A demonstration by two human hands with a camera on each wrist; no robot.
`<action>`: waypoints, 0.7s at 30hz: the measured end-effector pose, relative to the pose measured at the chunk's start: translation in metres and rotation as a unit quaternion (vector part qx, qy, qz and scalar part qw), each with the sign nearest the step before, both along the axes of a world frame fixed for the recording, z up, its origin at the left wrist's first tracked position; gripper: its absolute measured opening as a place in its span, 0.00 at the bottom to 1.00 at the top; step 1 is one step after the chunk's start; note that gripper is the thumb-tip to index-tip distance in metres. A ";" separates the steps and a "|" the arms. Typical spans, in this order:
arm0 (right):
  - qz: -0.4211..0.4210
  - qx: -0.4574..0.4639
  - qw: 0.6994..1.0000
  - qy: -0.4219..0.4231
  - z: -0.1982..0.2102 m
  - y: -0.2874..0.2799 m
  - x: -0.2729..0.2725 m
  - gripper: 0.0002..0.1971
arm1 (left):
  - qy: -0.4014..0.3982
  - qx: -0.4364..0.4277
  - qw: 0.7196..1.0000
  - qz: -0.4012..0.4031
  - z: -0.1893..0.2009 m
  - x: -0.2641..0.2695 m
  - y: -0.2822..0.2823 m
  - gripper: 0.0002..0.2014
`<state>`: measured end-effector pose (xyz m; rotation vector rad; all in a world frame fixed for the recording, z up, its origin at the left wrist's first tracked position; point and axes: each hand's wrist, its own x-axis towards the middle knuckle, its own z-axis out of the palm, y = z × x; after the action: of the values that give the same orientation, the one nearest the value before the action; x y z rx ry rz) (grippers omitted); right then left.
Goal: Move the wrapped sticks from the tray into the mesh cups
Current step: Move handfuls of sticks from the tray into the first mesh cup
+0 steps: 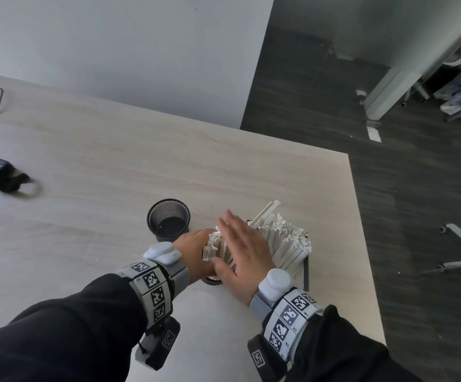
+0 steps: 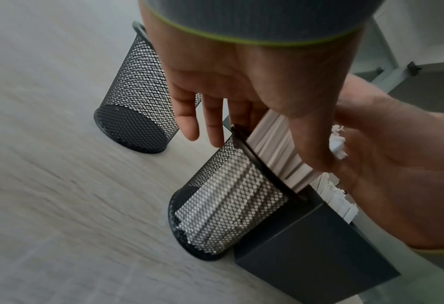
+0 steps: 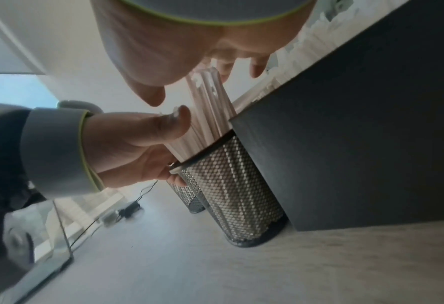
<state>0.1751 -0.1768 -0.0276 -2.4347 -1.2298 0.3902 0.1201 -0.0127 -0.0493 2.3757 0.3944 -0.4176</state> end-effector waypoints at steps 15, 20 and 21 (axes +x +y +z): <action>-0.017 -0.066 0.987 -0.145 0.028 -0.018 0.083 0.24 | 0.011 -0.102 0.987 0.122 -0.005 -0.016 -0.002 0.37; 0.080 -0.145 0.972 -0.168 0.024 -0.012 0.086 0.15 | 0.020 -0.091 0.990 0.102 -0.004 -0.019 0.000 0.40; 0.090 -0.138 0.970 -0.176 0.022 -0.011 0.086 0.12 | 0.018 -0.088 0.991 0.102 -0.004 -0.021 0.000 0.39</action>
<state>0.2615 -0.1879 -0.0056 -2.7206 -1.6510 0.1904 0.0994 -0.0126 -0.0528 2.1339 0.5874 -0.3845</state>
